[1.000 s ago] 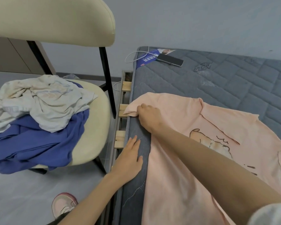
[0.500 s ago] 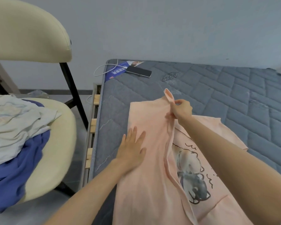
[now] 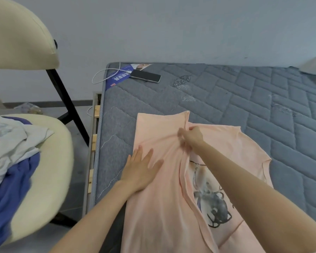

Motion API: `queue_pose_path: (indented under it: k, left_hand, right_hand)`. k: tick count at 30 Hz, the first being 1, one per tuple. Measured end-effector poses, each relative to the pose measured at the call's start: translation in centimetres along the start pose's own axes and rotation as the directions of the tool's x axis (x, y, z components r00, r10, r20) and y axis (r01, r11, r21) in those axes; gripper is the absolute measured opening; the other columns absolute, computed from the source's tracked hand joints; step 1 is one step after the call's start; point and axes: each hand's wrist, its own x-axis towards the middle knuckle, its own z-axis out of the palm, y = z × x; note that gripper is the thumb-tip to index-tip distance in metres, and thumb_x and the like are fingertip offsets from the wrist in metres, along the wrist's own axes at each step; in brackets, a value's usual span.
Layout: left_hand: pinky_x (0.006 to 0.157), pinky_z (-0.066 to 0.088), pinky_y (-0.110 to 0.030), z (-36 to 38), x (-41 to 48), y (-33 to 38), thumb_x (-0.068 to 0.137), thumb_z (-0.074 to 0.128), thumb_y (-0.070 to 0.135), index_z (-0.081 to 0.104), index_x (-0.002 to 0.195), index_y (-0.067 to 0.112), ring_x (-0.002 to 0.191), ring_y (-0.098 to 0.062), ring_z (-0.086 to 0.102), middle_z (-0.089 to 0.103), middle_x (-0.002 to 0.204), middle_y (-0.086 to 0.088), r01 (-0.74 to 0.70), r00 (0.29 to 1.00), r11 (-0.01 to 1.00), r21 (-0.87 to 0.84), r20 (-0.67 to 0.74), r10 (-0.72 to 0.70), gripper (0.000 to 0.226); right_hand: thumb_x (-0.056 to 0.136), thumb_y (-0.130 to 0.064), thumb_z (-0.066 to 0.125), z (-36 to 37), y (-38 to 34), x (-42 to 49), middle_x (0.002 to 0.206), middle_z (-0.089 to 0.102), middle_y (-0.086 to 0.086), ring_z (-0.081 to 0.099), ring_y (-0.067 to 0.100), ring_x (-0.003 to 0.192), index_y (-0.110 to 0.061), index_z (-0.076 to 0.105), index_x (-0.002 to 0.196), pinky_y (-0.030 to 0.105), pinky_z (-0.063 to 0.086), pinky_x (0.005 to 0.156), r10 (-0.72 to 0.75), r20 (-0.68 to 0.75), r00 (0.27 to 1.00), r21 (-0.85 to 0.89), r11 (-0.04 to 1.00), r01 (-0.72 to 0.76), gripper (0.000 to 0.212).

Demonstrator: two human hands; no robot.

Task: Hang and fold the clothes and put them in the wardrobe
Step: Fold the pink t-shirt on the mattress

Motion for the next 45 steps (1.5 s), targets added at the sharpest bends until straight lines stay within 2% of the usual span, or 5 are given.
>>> queue_pose_path:
  k: [11,21,27,37,45]
  left_hand:
    - [0.116,-0.004,-0.03,1.8,-8.1,0.7,0.101,0.032,0.032,0.009,0.151,0.022,0.146,-0.016,-0.007,-0.005,0.159,-0.002,-0.085,0.994,0.996,-0.03,-0.07,0.083,0.057]
    - [0.117,-0.003,-0.03,4.0,-13.9,3.3,0.1,0.034,0.027,0.007,0.151,0.021,0.146,-0.019,-0.009,-0.01,0.158,-0.005,-0.077,0.996,0.997,-0.005,-0.056,0.077,0.059]
    - [0.117,0.005,-0.029,5.0,-16.1,3.9,0.1,0.035,0.029,0.007,0.151,0.023,0.146,-0.02,-0.003,-0.007,0.159,-0.005,-0.102,0.995,0.994,0.038,-0.005,0.102,0.058]
    - [0.112,0.021,-0.034,6.9,-20.9,2.5,0.059,0.07,0.063,0.01,0.146,0.042,0.135,-0.02,0.011,0.009,0.147,0.003,-0.217,0.971,0.946,0.239,0.153,0.184,0.107]
    - [0.08,0.039,-0.033,8.2,-23.7,2.0,0.074,0.061,0.051,0.046,0.102,0.026,0.098,-0.018,0.031,0.029,0.11,0.002,-0.314,0.938,0.864,0.393,-0.012,0.346,0.04]
  right_hand:
    - [0.078,-0.057,0.063,-4.9,5.4,-11.9,0.047,0.043,-0.006,0.042,0.011,0.046,-0.018,0.042,0.051,0.024,0.036,0.053,-0.014,0.412,0.911,-0.265,0.955,0.135,0.052]
    - [0.089,-0.034,0.043,-4.8,9.4,-17.5,0.106,0.057,0.008,0.054,0.028,0.102,-0.01,0.051,0.107,0.033,0.038,0.082,0.012,0.116,0.993,-0.085,0.996,-0.002,0.03]
    - [0.096,-0.031,0.034,-7.3,12.9,-19.0,0.077,0.058,0.01,0.058,0.029,0.079,-0.008,0.054,0.076,0.032,0.046,0.073,0.019,0.018,1.0,-0.081,0.997,-0.017,0.036]
    - [0.064,-0.05,0.072,-9.1,14.7,-22.7,0.096,0.066,-0.002,0.063,0.016,0.091,-0.014,0.059,0.102,0.029,0.052,0.075,-0.117,0.38,0.918,-0.123,0.977,0.176,0.053]
    - [0.082,-0.019,0.066,-9.3,16.6,-25.8,0.114,0.058,0.012,0.057,0.029,0.105,-0.002,0.038,0.119,0.033,0.046,0.082,-0.187,0.313,0.931,-0.219,0.94,0.262,0.05]
